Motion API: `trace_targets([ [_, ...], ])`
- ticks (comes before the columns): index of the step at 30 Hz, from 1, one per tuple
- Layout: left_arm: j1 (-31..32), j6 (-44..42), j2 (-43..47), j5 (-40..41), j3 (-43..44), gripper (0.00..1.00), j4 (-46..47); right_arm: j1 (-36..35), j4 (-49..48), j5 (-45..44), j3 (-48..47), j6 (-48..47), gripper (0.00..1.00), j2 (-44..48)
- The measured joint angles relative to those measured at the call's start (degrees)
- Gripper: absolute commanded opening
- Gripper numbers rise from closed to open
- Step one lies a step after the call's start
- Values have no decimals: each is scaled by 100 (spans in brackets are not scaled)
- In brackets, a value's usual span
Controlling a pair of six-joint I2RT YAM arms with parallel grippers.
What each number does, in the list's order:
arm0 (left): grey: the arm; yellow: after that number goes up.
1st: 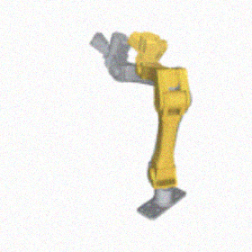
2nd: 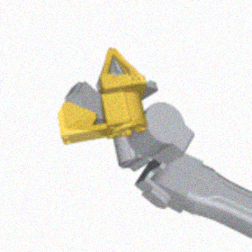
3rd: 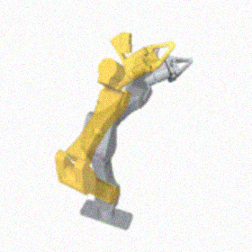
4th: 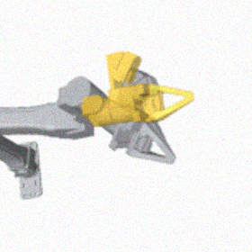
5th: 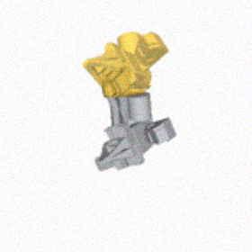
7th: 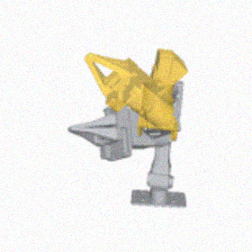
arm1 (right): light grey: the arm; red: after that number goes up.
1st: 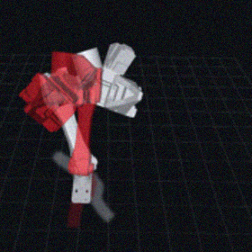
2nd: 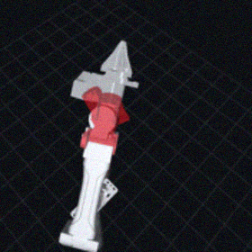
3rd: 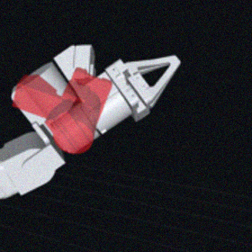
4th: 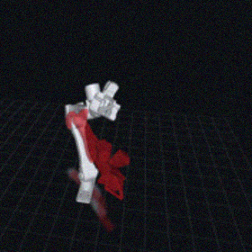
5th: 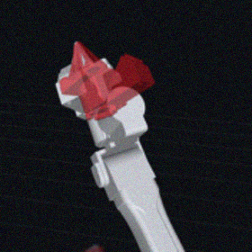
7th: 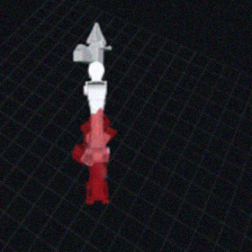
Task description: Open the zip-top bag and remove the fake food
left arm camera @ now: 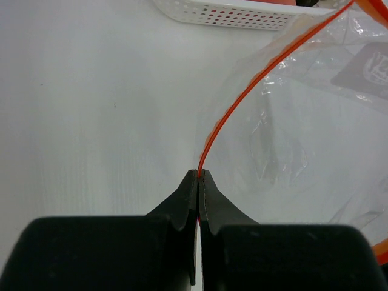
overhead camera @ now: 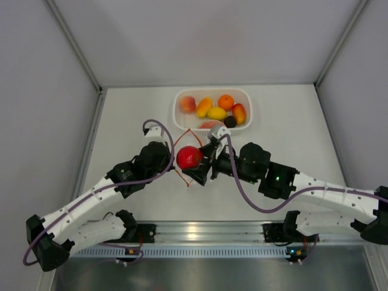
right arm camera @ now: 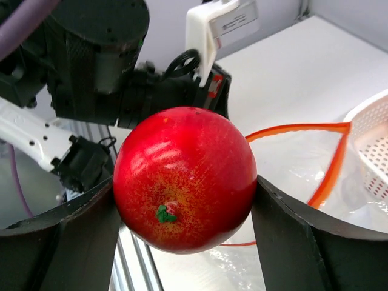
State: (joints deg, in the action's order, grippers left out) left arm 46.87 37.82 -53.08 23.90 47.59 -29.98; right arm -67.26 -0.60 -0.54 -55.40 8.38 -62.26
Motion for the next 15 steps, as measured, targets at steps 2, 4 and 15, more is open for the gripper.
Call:
trace_targets([
  [2,0,28,-20,22,0,0,0,24,-240,-192,138,120,37,166],
  [4,0,83,-37,85,0,0,-2,33,-437,-444,273,236,36,354],
  [15,-590,157,-323,942,841,0,-1051,1624,79,-1163,-632,748,39,79],
])
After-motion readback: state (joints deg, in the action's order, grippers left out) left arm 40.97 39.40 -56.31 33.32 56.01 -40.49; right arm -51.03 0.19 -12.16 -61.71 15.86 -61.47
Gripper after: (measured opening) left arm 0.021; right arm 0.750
